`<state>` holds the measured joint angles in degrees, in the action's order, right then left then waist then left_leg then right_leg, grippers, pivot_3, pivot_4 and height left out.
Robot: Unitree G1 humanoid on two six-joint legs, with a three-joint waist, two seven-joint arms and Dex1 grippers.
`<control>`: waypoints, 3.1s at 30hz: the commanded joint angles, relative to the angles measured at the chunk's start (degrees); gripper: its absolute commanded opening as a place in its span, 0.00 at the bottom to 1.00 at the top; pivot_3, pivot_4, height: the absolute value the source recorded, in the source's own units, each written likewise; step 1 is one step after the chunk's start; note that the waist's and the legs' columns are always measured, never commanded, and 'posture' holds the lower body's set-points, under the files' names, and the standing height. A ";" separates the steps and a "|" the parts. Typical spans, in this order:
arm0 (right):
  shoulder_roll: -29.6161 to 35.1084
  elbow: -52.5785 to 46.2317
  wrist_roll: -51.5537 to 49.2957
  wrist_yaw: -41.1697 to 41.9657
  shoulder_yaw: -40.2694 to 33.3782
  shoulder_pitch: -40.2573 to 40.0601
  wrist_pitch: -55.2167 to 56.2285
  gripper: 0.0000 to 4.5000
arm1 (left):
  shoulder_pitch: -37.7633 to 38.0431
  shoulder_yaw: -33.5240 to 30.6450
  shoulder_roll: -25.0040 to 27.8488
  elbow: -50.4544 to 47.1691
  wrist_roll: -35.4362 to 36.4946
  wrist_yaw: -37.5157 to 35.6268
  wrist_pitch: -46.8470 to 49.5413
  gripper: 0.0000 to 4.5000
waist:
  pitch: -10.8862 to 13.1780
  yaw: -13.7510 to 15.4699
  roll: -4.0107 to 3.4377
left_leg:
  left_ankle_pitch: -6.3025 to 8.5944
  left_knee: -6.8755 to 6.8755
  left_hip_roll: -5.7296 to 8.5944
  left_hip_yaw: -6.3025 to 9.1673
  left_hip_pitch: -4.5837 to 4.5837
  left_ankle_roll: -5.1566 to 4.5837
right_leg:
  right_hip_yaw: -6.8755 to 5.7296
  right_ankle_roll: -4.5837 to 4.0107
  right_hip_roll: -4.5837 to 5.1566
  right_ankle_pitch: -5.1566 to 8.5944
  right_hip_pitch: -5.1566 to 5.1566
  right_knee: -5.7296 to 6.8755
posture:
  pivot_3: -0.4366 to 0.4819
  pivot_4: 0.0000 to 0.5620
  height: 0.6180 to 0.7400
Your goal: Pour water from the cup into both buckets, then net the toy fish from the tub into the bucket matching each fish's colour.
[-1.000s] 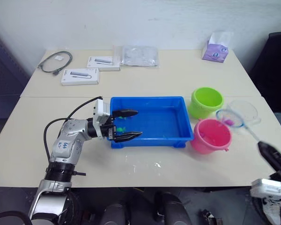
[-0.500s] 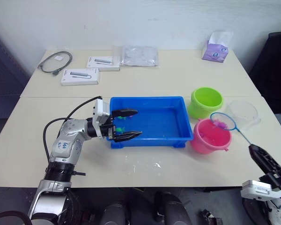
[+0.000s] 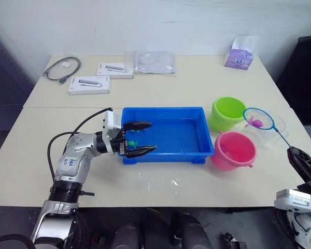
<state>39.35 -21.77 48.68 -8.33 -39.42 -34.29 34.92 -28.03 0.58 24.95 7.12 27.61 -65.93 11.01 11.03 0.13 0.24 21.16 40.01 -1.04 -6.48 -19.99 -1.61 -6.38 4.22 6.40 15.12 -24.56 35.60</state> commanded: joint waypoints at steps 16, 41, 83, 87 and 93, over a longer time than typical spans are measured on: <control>-3.66 -0.41 -6.82 3.13 3.62 -2.50 0.73 0.00 | -1.15 -0.52 0.01 -0.57 0.24 -0.85 -2.07 1.00 | -0.07 -0.12 -0.14 | 0.02 -0.07 -0.04 -0.07 0.14 0.08 | 0.05 -0.11 0.03 0.06 0.02 0.04 | 0.48 0.27 1.00; 0.14 -12.15 -61.96 31.58 19.98 10.46 -24.56 0.00 | 3.21 -5.77 4.56 -1.65 1.07 0.98 -2.07 1.00 | -0.24 -0.93 0.28 | 0.08 -0.25 -0.29 -0.22 0.53 0.10 | 0.18 -0.22 -0.11 0.11 0.14 0.09 | 0.48 0.27 1.00; -8.32 16.04 -68.26 43.25 58.30 77.26 -89.21 0.00 | 20.66 -21.91 20.84 -22.74 4.62 13.19 16.31 1.00 | -0.24 -0.91 0.35 | 0.20 0.03 -0.18 -0.04 -0.83 -0.05 | -0.52 -0.16 0.13 -0.01 -0.88 0.13 | 0.48 0.27 1.00; -11.69 19.84 -65.59 43.28 59.42 78.44 -85.53 0.00 | 24.24 -24.90 21.37 -24.58 4.73 14.87 18.09 1.00 | -0.24 -1.71 0.34 | 0.19 0.03 -0.18 0.02 -0.96 -0.04 | -0.58 -0.16 0.13 -0.01 -0.93 0.08 | 0.48 0.27 1.00; -17.21 23.52 -62.75 41.62 58.45 79.12 -81.50 0.00 | 27.15 -26.88 23.21 -24.13 4.45 15.83 21.39 1.00 | -0.23 -1.84 0.34 | 0.17 0.04 -0.20 0.07 -1.01 -0.01 | -0.65 -0.16 0.10 -0.01 -0.95 0.07 | 0.48 0.27 1.00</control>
<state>22.78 2.36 -14.91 33.83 20.00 43.71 -48.34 -1.17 -24.16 47.20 -15.68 31.31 -50.26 32.15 10.80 -1.72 0.58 21.33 40.05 -1.24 -6.40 -21.00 -1.60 -7.04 4.05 6.49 15.12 -25.51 35.68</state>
